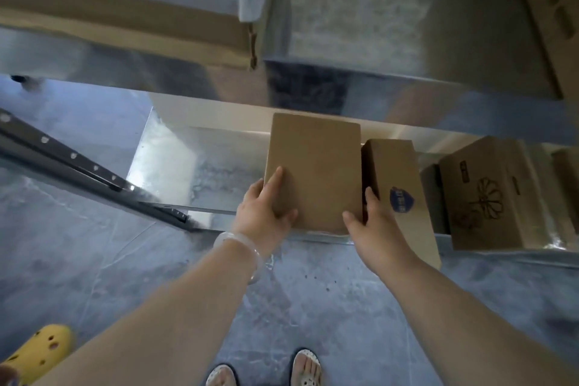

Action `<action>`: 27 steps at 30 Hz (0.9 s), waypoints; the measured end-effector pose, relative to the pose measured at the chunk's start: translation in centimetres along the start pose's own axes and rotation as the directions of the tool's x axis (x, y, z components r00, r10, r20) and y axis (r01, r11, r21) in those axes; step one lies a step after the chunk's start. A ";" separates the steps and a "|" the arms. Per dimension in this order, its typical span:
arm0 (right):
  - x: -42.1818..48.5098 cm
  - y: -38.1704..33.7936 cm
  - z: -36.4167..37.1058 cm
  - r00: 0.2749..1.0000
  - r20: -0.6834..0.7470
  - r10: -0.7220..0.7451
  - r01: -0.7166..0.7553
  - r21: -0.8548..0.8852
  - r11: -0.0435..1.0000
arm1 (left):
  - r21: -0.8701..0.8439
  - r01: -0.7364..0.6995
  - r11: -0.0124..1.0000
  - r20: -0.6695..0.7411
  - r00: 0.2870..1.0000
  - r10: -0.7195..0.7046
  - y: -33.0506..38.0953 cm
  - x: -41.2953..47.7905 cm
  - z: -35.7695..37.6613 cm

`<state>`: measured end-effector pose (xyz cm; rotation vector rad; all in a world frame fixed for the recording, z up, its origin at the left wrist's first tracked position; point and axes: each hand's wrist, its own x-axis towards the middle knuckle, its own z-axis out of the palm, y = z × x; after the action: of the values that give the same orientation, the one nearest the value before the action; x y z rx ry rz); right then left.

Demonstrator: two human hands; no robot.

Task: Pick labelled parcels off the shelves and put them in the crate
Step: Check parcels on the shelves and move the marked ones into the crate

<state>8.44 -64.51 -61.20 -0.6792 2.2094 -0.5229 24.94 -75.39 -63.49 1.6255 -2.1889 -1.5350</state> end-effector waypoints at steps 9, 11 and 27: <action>-4.5 0.0 2.0 0.989 -0.082 -0.122 0.140 0.280 0.950 | -0.189 0.086 0.978 0.007 0.996 -0.087 -0.8 -2.5 -0.5; -5.7 -0.5 2.4 0.973 -0.112 -0.201 0.220 0.197 0.955 | -0.084 0.135 0.987 -0.019 0.990 -0.137 -0.3 -2.5 -1.1; -6.9 -4.9 4.4 0.977 0.123 -0.174 0.123 0.337 0.933 | -0.230 -0.110 0.967 -0.255 0.966 0.049 -2.1 -6.8 -5.8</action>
<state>17.22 -64.76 -57.50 -0.6851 1.8788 -0.8659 32.63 -74.28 -58.55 1.5383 -1.8364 -1.4234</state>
